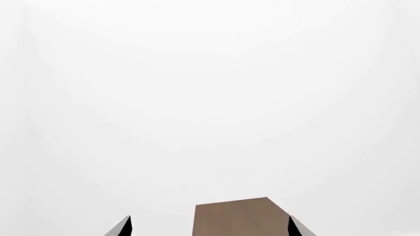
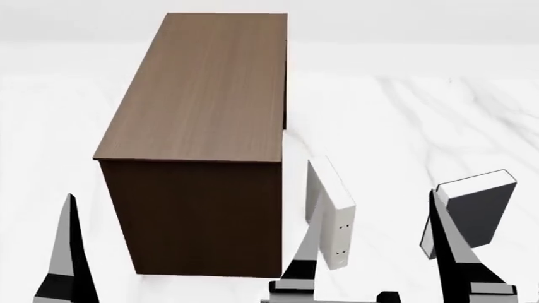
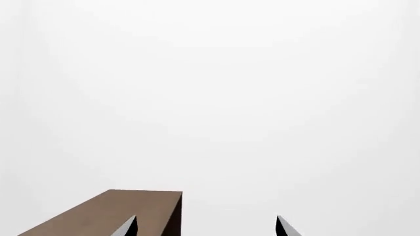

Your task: Pick up the book in the middle and place it on the cabinet shelf.

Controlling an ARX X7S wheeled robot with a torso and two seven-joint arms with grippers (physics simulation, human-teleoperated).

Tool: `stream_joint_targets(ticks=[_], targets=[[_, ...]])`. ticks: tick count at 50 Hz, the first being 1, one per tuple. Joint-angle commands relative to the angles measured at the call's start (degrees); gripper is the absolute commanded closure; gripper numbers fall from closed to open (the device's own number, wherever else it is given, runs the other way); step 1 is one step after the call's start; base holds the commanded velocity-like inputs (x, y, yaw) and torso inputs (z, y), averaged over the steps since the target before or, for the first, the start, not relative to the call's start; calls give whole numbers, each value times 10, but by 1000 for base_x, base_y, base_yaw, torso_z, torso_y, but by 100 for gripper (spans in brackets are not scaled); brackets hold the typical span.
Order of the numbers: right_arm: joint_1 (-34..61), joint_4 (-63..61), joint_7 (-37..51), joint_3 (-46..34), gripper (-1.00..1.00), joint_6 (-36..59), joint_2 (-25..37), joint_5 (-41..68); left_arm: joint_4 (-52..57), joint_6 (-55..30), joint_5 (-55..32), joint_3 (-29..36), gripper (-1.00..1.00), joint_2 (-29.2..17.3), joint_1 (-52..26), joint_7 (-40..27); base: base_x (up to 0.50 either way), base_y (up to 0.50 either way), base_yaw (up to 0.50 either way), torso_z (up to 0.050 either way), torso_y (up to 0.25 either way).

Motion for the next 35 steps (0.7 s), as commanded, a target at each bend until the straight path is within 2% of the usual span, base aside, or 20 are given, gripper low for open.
stream_joint_targets(ticks=[1, 24, 25, 31, 35], targets=[[3, -6, 6, -2, -100, 8, 4, 4, 1, -4, -2, 4, -100, -3, -2, -5, 500, 0, 0, 0, 0], [5, 5, 24, -11, -100, 10, 13, 1, -1, -3, -11, 6, -100, -11, -3, -15, 500, 0, 0, 0, 1], [1, 10, 11, -23, -100, -24, 19, 0, 0, -5, -13, 6, -100, -11, -4, -15, 0, 0, 0, 0, 0], [-13, 16, 5, -21, -100, -73, 23, 16, -3, -2, -18, 5, -100, -13, -2, -17, 0, 0, 0, 0, 2], [-17, 13, 6, -21, -100, -77, 25, 21, -5, 1, -21, 5, -100, -14, -2, -19, 0, 0, 0, 0, 0]])
